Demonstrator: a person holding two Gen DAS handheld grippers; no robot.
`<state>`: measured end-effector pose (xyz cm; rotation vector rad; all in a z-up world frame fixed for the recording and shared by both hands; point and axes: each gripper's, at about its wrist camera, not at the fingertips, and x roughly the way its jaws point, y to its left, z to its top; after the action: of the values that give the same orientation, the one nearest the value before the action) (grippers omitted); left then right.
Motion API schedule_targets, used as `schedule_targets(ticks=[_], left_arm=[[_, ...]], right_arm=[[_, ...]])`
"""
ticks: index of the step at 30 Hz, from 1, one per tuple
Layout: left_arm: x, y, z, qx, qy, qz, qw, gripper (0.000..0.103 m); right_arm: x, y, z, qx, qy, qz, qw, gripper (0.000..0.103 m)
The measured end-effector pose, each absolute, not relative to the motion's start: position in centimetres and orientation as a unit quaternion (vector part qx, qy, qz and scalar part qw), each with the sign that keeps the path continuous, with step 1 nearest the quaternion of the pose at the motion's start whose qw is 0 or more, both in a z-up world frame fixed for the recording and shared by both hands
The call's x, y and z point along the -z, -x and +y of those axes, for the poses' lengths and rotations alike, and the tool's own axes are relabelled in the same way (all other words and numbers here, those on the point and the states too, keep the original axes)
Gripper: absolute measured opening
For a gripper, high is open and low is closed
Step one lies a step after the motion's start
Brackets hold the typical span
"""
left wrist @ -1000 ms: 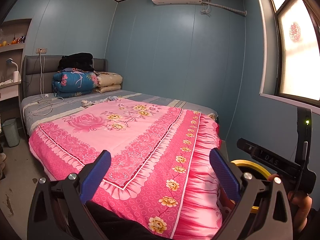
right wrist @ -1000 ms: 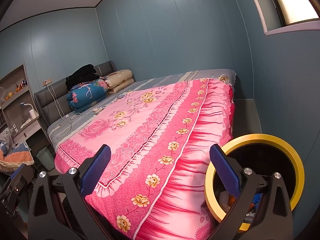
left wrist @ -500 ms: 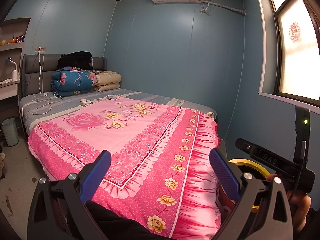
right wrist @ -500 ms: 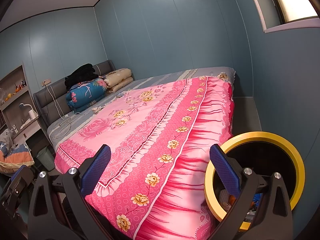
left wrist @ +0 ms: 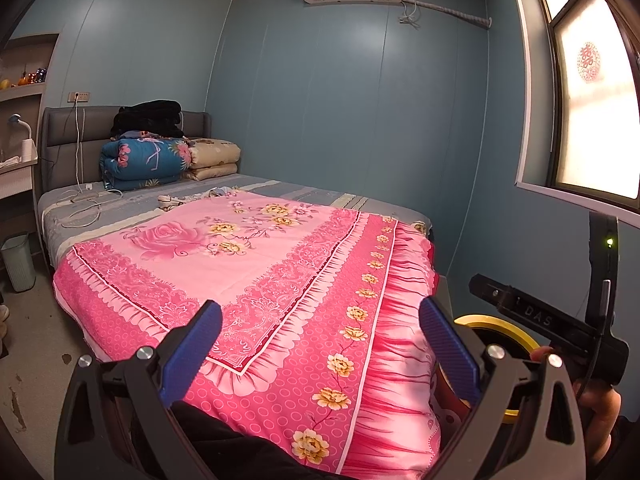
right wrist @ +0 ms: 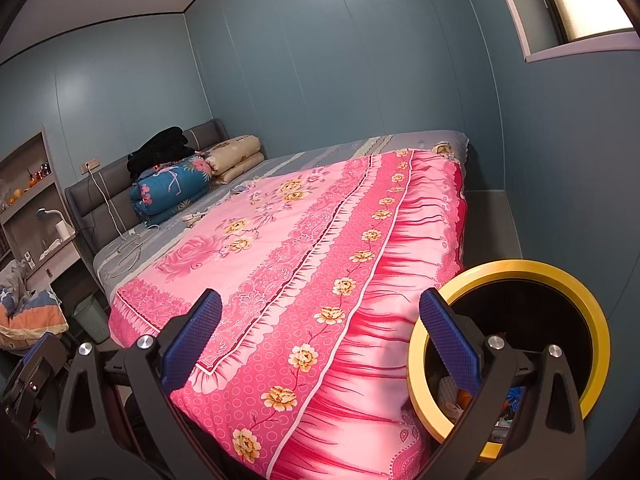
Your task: Collect trash
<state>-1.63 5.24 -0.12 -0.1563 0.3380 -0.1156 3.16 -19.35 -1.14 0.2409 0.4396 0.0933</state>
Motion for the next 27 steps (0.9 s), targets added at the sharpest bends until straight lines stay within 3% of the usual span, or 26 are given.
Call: schedule_targets(ticks=[27], left_arm=[[0.28, 1.35, 5.02, 0.063, 0.075, 0.171, 0.98, 0.095]], right_arm=[[1.46, -3.23, -19.48, -0.043, -0.125, 0.223, 0.966, 0.095]])
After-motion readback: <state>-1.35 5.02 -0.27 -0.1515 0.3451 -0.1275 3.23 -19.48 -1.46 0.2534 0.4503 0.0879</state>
